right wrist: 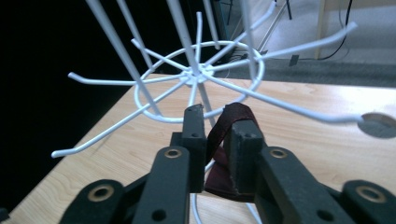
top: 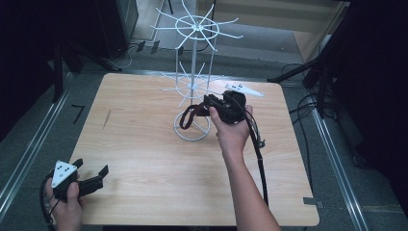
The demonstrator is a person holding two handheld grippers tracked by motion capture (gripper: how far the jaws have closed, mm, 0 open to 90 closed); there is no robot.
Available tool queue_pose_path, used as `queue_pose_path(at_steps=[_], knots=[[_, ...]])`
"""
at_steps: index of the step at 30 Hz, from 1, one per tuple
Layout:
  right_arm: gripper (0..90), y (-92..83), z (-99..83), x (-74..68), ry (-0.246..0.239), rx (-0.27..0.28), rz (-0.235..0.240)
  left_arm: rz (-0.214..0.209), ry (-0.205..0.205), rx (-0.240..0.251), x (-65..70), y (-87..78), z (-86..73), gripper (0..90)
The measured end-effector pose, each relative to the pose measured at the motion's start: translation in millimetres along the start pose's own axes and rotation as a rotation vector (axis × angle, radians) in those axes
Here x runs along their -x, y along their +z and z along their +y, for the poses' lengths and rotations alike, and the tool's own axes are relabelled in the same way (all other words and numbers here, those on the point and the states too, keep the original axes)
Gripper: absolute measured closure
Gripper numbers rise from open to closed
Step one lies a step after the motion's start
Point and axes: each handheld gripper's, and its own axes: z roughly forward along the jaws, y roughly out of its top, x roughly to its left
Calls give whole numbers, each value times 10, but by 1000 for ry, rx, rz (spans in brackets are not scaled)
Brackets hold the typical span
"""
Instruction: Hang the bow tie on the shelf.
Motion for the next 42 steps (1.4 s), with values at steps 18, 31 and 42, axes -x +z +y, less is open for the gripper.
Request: queue_pose_path(at_steps=[18,31,42], knots=[[592,27,-319,167,0,-52,19,2,1,0,2,1,0,69],[426,11,-481,203,-35,-65,64,2,2,-2,5,1,1,70],[359,-181,-512,240,-86,-17,31,3,2,0,6,1,0,70]])
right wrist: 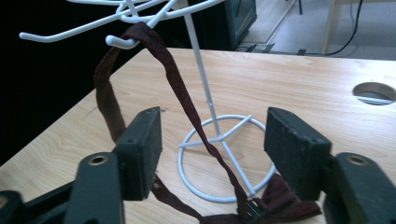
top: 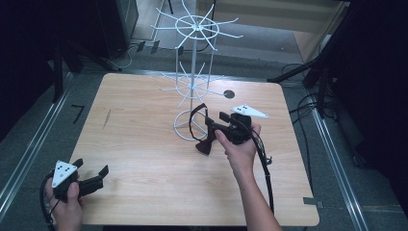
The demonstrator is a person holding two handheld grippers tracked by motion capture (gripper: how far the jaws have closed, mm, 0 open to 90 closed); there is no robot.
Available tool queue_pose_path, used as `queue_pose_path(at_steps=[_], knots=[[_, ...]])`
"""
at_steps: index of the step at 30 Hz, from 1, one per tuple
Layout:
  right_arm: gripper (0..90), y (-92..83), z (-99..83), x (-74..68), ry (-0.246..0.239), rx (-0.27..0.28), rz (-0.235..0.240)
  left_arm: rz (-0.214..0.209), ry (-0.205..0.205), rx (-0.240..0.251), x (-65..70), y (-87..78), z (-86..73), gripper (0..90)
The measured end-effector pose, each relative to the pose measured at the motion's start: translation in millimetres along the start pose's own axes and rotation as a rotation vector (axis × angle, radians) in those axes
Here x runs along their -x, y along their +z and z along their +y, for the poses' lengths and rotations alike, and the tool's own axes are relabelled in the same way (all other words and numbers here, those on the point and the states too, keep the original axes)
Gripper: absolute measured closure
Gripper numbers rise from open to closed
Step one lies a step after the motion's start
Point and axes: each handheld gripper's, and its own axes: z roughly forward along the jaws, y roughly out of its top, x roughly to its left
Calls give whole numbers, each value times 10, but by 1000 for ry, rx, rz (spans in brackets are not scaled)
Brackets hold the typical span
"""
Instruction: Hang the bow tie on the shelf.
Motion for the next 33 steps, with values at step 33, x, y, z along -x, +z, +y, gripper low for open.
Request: queue_pose_path(at_steps=[33], knots=[[134,-821,-545,661,29,21,-123,6,17,3,18,-14,-6,70]])
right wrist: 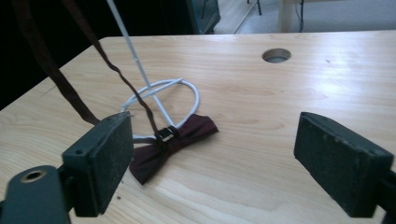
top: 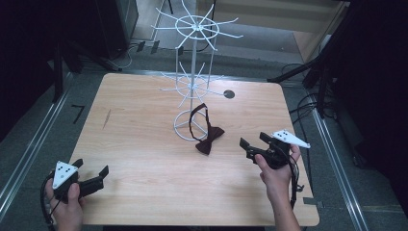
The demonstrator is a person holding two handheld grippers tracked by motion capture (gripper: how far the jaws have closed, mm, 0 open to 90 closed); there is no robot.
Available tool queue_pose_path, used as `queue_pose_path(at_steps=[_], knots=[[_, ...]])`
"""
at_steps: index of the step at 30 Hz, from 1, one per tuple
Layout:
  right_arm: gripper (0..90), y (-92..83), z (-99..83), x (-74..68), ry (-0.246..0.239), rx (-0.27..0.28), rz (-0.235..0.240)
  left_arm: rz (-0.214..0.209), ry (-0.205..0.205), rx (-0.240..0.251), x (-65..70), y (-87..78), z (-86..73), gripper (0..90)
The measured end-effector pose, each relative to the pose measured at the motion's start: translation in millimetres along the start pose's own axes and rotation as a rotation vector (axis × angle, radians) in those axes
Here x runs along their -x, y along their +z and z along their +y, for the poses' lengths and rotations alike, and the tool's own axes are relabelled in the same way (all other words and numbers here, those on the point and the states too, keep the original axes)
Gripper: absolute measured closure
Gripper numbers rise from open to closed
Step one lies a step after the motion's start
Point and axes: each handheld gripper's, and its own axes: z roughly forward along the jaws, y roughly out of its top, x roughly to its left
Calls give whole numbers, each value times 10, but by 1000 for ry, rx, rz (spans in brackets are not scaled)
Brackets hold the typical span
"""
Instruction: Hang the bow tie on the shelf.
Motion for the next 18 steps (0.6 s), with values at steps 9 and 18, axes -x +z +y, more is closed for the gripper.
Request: queue_pose_path(at_steps=[9,18], knots=[[134,-150,-142,190,8,-4,-40,2,3,1,3,-1,0,70],[136,-279,-346,446,27,-18,-84,10,3,2,13,0,-1,72]])
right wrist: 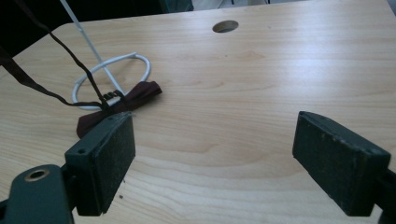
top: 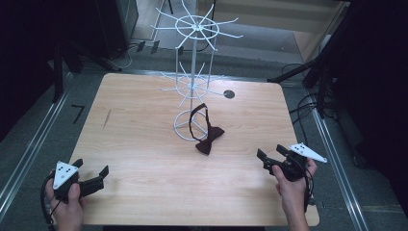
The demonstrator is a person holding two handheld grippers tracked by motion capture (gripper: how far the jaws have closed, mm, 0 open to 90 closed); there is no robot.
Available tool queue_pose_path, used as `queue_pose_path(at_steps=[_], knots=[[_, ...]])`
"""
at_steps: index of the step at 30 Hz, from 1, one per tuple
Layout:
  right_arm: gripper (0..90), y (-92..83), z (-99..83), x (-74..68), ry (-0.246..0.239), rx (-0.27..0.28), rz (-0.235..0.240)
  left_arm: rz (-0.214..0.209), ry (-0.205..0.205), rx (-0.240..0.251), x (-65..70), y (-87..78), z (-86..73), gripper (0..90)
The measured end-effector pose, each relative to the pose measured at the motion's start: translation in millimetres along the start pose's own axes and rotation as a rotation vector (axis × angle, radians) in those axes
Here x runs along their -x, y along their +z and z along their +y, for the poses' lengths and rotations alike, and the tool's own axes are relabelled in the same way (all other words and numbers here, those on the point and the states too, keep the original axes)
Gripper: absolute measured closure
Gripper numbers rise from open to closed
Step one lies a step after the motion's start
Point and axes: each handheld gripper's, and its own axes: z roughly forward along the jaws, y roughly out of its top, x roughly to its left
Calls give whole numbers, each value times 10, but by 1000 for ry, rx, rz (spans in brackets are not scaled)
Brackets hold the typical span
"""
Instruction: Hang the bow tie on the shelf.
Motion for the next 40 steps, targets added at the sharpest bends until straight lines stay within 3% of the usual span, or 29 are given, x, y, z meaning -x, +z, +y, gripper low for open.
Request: queue_pose_path(at_steps=[9,24,28,32,36,40], knots=[[136,-99,-165,205,19,-11,-42,8,5,7,6,-3,-3,72],[138,-285,-607,648,54,-64,-123,2,15,-7,12,9,3,71],[141,-369,-619,680,45,-34,-126,7,10,-5,12,8,3,71],[140,-421,-661,748,55,-45,-135,8,5,-2,9,5,1,71],[143,-426,-680,792,111,-35,-126,7,10,-6,8,9,4,71],[143,-406,-684,784,120,-42,-127,8,10,-4,4,18,8,71]])
